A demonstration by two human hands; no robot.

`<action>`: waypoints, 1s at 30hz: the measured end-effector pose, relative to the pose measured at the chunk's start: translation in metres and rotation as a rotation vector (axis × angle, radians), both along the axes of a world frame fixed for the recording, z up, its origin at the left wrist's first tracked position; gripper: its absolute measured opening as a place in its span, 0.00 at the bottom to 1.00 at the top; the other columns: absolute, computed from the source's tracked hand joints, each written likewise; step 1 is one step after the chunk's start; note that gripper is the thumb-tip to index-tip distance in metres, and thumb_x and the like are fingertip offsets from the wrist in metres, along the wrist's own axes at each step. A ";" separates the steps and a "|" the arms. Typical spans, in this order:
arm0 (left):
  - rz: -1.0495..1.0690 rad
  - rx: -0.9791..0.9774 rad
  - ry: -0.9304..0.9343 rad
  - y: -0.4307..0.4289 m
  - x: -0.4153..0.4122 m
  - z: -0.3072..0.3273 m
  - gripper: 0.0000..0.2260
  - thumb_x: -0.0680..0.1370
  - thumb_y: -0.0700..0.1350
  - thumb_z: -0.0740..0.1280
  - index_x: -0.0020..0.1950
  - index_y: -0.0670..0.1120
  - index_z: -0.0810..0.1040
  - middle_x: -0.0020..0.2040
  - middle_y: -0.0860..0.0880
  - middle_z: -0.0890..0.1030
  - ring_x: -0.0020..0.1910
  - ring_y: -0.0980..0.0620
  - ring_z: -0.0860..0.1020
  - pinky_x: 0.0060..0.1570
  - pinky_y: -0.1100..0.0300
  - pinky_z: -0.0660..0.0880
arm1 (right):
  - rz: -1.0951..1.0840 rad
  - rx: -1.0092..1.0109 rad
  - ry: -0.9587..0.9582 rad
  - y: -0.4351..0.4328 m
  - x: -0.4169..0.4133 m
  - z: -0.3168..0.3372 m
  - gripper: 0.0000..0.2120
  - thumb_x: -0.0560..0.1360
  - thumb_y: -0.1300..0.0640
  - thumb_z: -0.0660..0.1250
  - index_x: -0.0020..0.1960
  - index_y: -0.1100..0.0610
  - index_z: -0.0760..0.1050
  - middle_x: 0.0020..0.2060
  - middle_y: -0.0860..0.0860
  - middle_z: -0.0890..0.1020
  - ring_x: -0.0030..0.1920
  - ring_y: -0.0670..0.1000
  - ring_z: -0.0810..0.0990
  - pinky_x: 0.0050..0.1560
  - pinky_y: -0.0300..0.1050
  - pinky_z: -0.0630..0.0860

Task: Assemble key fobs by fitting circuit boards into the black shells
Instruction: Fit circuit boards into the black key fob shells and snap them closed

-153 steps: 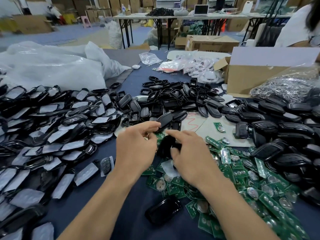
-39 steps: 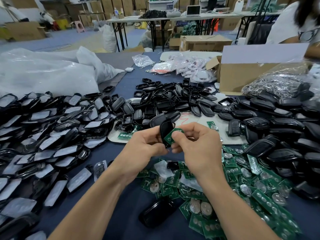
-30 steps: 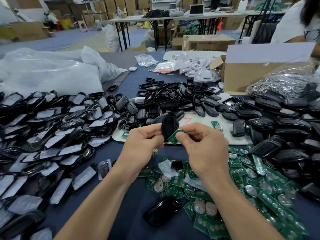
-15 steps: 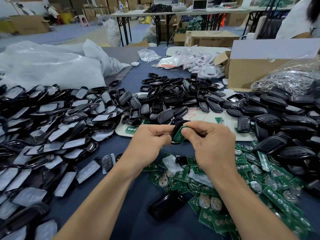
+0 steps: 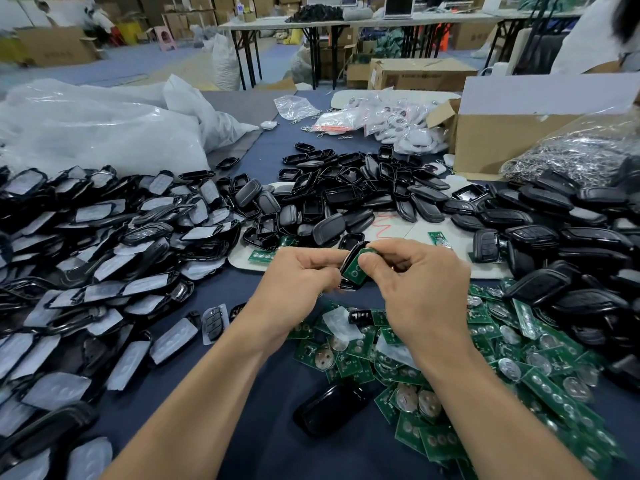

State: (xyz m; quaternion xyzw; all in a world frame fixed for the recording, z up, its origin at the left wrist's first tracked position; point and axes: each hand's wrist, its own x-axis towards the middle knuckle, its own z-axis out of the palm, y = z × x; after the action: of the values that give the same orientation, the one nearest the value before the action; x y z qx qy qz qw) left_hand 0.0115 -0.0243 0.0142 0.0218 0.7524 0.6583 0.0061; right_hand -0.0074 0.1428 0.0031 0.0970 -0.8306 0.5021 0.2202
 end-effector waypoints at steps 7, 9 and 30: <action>0.074 0.020 -0.001 0.006 0.001 -0.005 0.18 0.76 0.32 0.71 0.51 0.55 0.89 0.49 0.51 0.89 0.52 0.52 0.86 0.54 0.59 0.82 | 0.002 -0.020 -0.072 0.000 -0.001 0.001 0.07 0.70 0.54 0.81 0.47 0.51 0.88 0.32 0.35 0.81 0.42 0.36 0.82 0.44 0.30 0.78; 0.079 0.022 0.000 0.006 0.002 -0.005 0.17 0.76 0.31 0.72 0.52 0.53 0.89 0.50 0.50 0.89 0.53 0.49 0.86 0.57 0.55 0.82 | -0.008 -0.009 -0.062 -0.002 0.000 0.003 0.07 0.70 0.53 0.81 0.47 0.51 0.88 0.32 0.35 0.80 0.41 0.36 0.82 0.42 0.28 0.76; 0.170 0.107 0.079 0.013 0.001 -0.009 0.15 0.72 0.29 0.74 0.49 0.47 0.89 0.45 0.46 0.89 0.48 0.47 0.88 0.48 0.59 0.82 | 0.087 -0.204 -0.191 -0.008 0.003 0.005 0.10 0.70 0.55 0.79 0.42 0.40 0.83 0.30 0.41 0.83 0.29 0.40 0.79 0.31 0.34 0.75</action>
State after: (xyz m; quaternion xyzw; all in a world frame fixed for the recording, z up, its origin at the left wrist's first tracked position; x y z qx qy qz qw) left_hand 0.0123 -0.0117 0.0055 -0.0157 0.7151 0.6942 -0.0807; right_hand -0.0040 0.1351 0.0079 0.0618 -0.7876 0.5998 0.1270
